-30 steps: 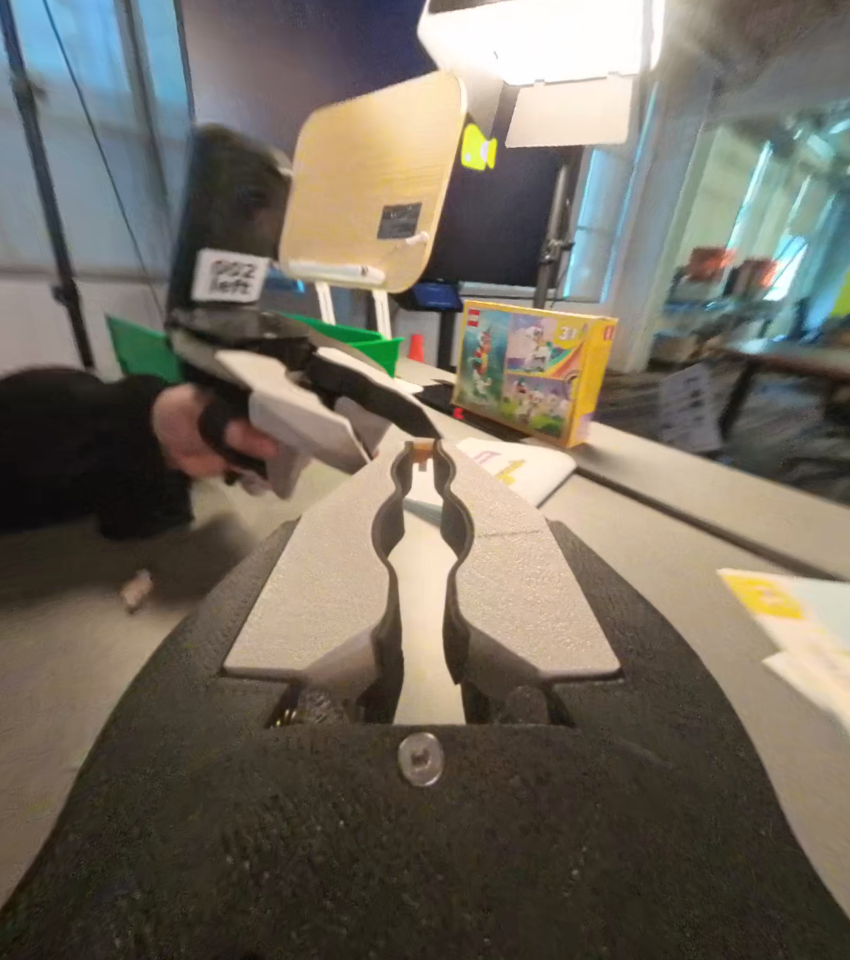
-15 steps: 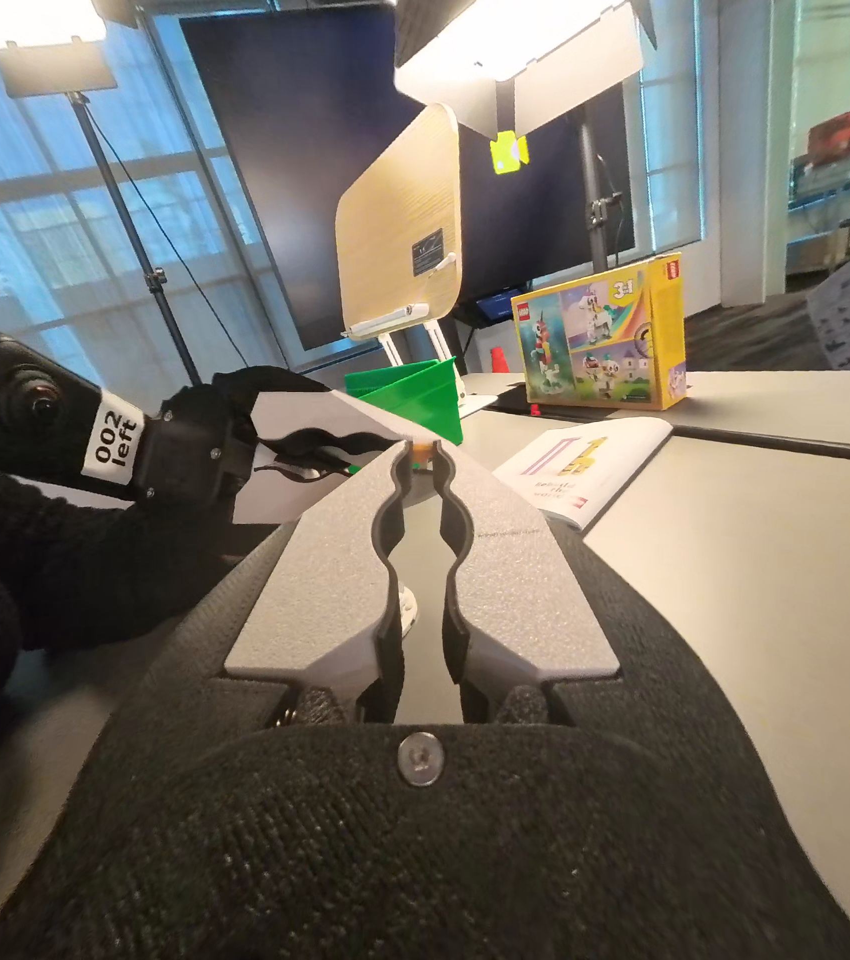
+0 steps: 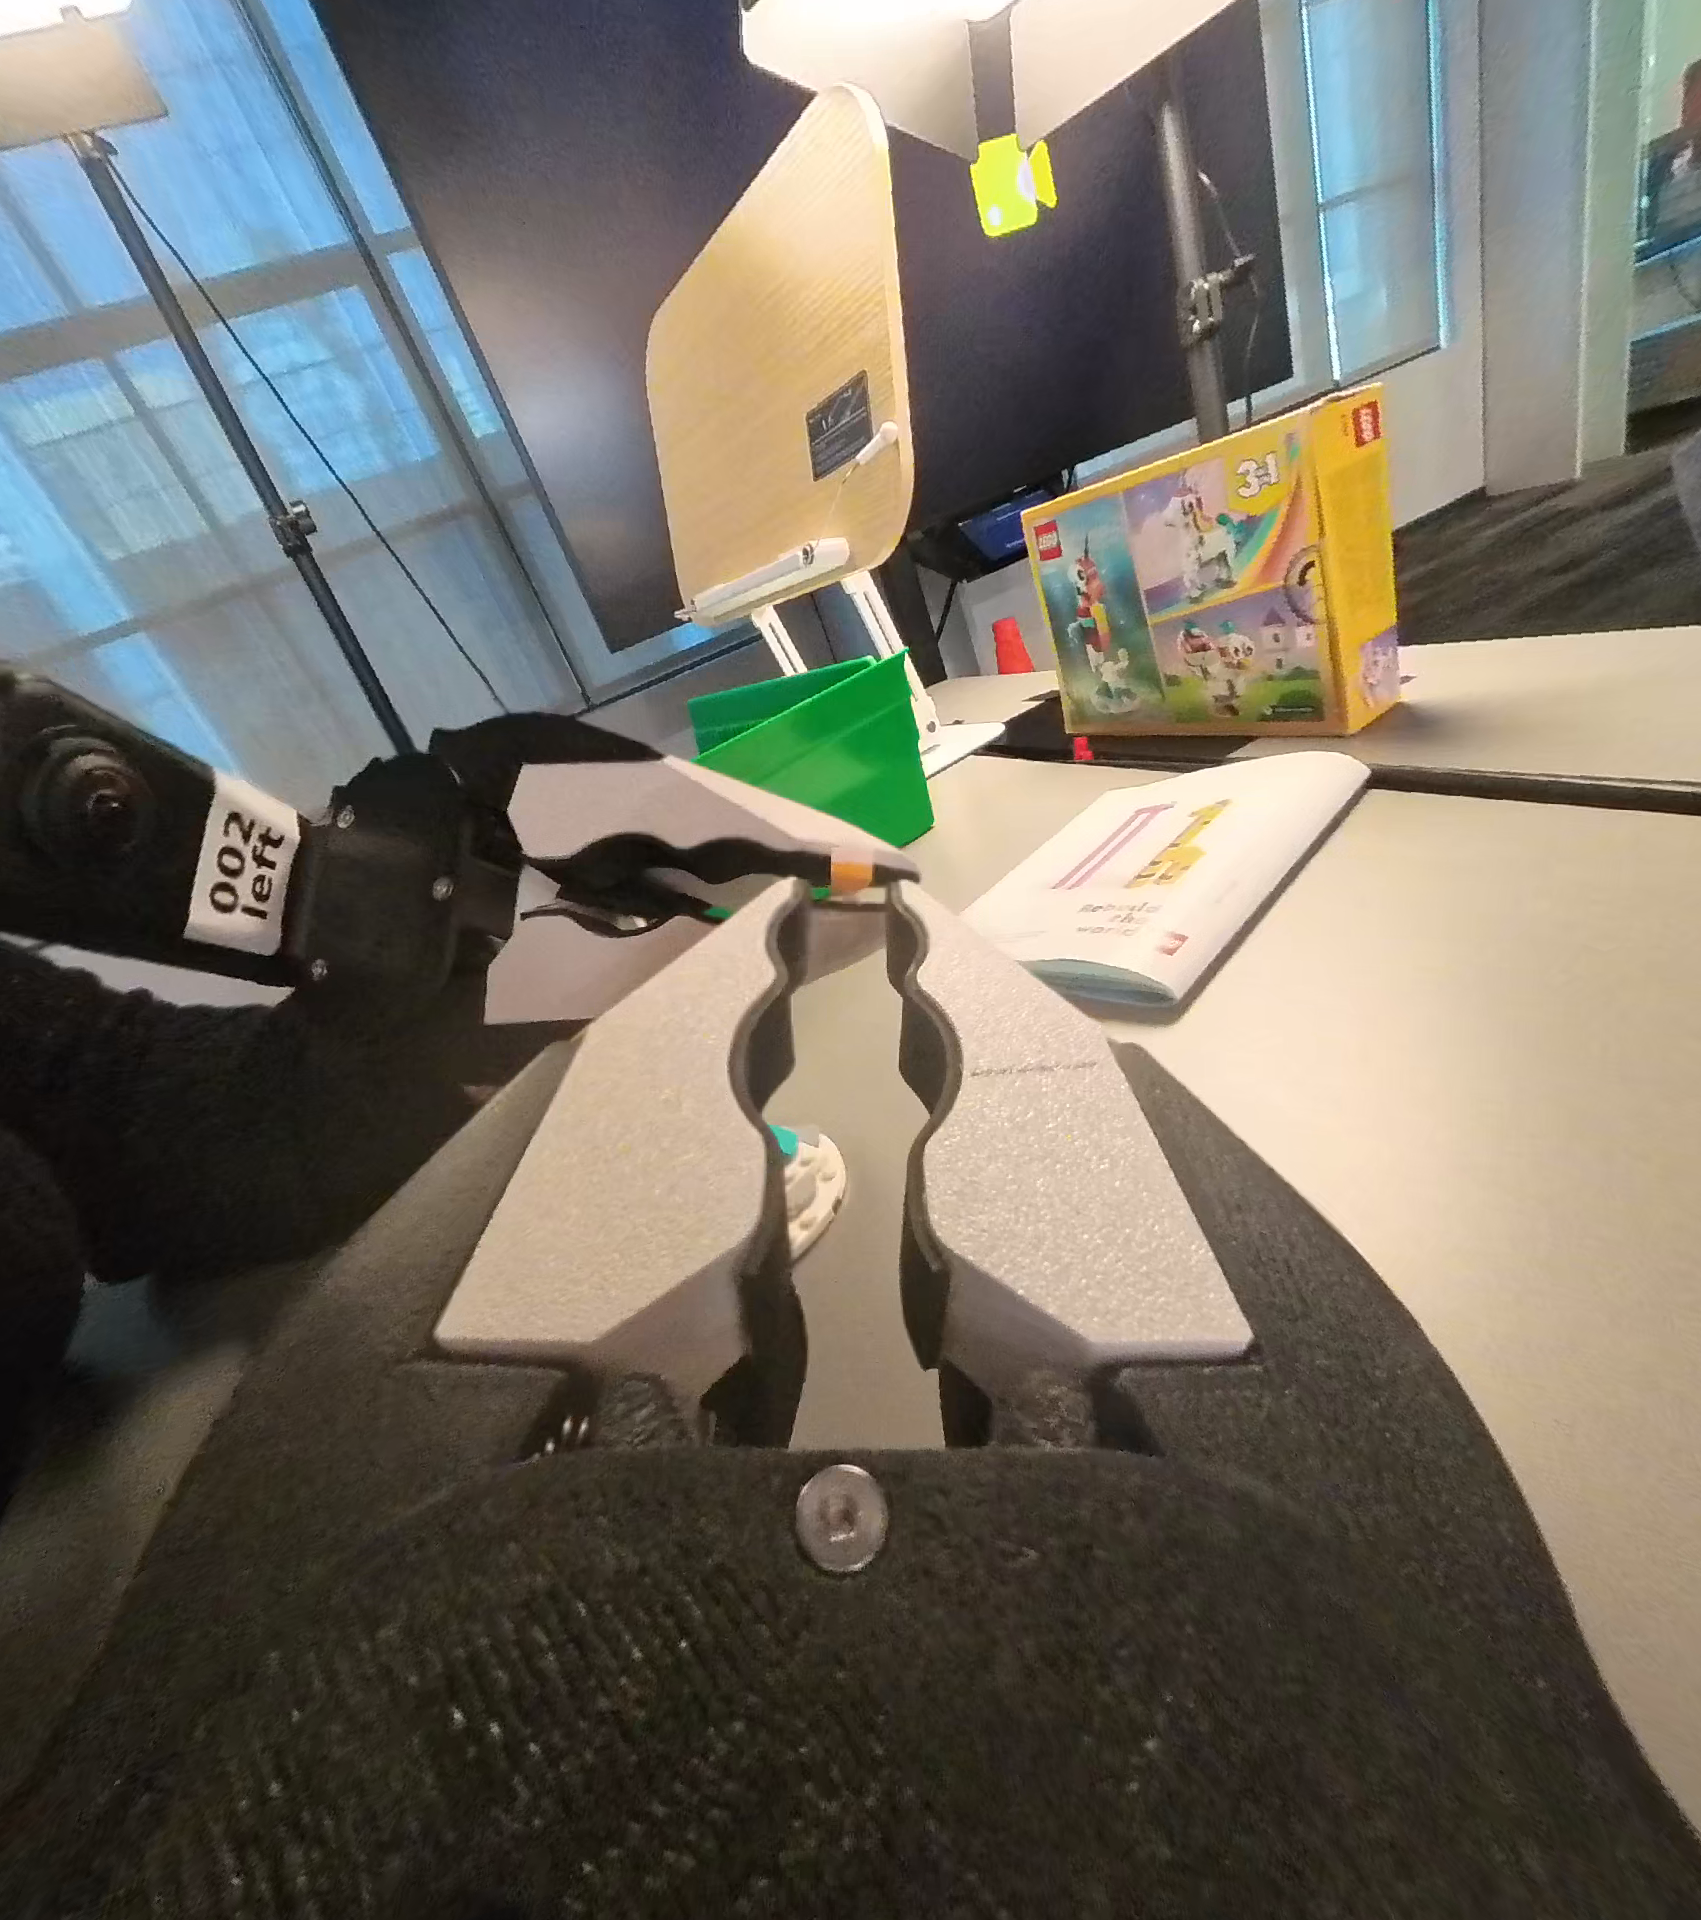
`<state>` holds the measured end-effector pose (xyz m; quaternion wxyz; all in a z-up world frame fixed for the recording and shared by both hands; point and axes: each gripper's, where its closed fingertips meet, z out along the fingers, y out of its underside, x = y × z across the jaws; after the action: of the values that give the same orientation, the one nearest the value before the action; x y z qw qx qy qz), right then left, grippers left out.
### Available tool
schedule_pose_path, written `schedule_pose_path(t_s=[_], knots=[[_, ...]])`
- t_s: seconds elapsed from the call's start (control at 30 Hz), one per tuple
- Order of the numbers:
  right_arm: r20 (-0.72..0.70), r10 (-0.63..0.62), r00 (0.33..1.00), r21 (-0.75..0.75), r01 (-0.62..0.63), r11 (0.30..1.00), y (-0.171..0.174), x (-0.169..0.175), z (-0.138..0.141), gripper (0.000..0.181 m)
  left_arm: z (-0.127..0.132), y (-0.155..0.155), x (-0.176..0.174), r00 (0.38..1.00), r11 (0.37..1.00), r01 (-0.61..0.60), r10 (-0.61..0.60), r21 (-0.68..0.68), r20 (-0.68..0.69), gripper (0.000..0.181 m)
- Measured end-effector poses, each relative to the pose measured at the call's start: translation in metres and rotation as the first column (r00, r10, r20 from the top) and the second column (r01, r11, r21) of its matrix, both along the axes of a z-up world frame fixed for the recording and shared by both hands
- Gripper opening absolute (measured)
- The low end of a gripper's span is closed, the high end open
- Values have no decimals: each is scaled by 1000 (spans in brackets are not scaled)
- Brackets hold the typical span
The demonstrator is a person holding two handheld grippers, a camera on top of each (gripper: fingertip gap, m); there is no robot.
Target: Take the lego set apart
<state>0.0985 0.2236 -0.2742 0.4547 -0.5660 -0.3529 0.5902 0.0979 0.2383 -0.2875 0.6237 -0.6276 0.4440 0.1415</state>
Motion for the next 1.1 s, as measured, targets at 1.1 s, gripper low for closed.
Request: schedule_pose_path(t_s=[1.1], knots=[[493,-244,835,723,-237,649,-21,0,-58,0,-39,-38,-17,973,926,221,-232,-306,1,0]])
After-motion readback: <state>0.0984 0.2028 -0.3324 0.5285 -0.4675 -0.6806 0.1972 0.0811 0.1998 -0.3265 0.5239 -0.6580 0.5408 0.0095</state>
